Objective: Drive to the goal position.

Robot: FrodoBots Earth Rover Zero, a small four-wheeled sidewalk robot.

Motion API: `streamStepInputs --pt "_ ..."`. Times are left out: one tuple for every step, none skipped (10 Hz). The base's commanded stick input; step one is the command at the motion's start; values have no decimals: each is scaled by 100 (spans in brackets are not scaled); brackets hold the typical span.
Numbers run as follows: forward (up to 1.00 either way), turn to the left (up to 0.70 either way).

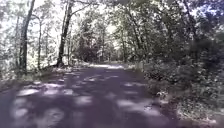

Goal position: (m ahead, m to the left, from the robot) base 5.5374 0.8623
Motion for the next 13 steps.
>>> streamStepInputs --pt "45 0" --pt "45 0" --pt "45 0" --pt "45 0" --pt "45 0" --pt "45 0" --pt "45 0" --pt "45 0" --pt "45 0" --pt "45 0" --pt "45 0" --pt "45 0" --pt "45 0"
